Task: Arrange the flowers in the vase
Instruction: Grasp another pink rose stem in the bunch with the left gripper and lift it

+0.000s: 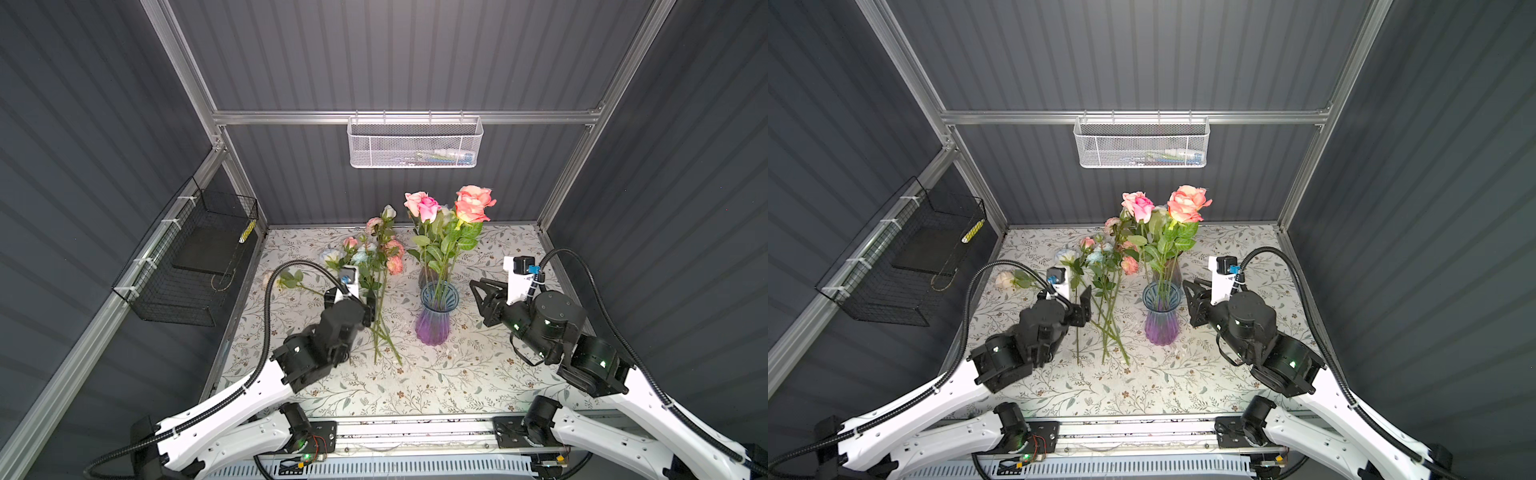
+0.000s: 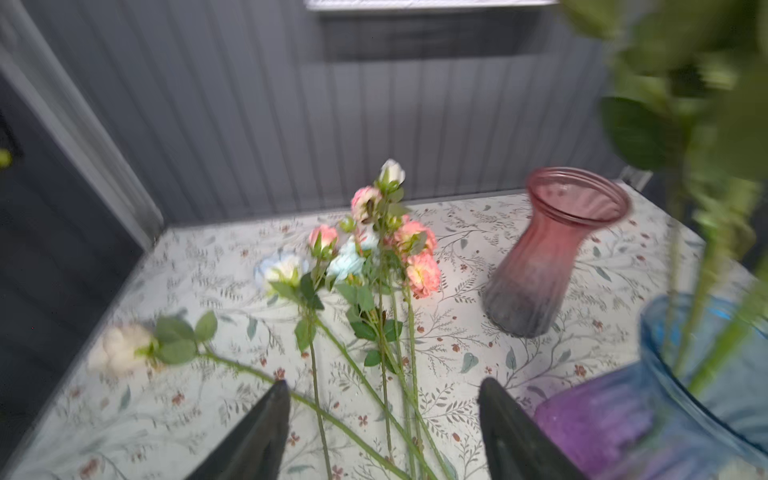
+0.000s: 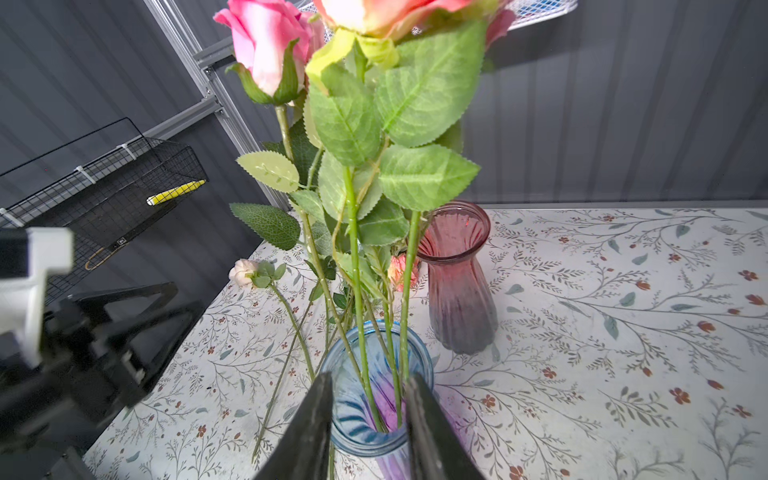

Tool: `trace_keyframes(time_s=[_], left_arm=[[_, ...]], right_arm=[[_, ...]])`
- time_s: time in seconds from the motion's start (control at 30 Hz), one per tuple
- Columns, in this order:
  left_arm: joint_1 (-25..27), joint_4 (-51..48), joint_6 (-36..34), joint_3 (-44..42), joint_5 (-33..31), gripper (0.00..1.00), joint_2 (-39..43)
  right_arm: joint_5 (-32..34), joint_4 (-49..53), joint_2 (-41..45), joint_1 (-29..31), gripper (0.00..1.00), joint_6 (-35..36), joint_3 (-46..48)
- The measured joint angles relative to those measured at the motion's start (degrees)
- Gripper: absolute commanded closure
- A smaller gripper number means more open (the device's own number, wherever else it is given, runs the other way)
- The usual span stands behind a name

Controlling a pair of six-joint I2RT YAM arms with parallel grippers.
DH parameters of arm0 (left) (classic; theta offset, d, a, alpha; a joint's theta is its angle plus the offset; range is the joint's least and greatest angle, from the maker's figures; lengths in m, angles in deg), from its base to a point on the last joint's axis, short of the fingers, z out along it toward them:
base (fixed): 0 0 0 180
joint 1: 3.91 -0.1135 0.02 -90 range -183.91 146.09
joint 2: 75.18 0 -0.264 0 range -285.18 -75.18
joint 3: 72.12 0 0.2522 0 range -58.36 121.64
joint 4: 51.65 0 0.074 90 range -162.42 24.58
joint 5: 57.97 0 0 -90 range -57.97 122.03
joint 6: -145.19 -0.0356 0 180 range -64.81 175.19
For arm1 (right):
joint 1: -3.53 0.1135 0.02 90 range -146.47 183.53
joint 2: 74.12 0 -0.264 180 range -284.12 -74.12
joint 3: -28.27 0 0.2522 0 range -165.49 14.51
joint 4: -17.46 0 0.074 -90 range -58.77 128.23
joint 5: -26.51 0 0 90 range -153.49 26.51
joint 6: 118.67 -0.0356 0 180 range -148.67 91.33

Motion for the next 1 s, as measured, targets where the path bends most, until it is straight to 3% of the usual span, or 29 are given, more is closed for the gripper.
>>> trace_keyframes(time_s=[0.17, 0.37, 0.43, 0.6, 0.83, 0.9, 1.0], left_arm=[[-15.3, -5.5, 6.5, 2.5, 11.3, 0.48, -12.4], [-23.4, -7.5, 8.8, 5.2, 21.0, 0.54, -31.0], [-24.6, -7.5, 8.8, 7.0, 22.8, 0.62, -36.0], [-26.5, -6.1, 8.1, 10.4, 26.2, 0.64, -44.2], [-26.8, -5.1, 6.2, 14.3, 28.3, 0.86, -49.1], [-27.0, -5.0, 5.7, 14.4, 28.6, 0.98, -49.4], [-27.1, -5.1, 5.4, 14.5, 29.0, 1.00, -49.4]], right_arm=[[0.4, 0.1, 1.4, 0.0, 0.65, -0.4, 2.3], [1.0, 0.6, 4.5, -0.1, 0.64, -1.1, 5.5], [1.3, 0.8, 5.7, -0.1, 0.64, -1.1, 6.1], [1.4, 1.2, 8.0, -0.4, 0.64, -1.5, 7.3], [1.4, 1.6, 8.4, -0.4, 0.64, -1.5, 8.2], [1.4, 1.7, 8.5, -0.4, 0.64, -1.5, 8.2], [1.4, 1.7, 8.8, -0.4, 0.64, -1.4, 8.2]])
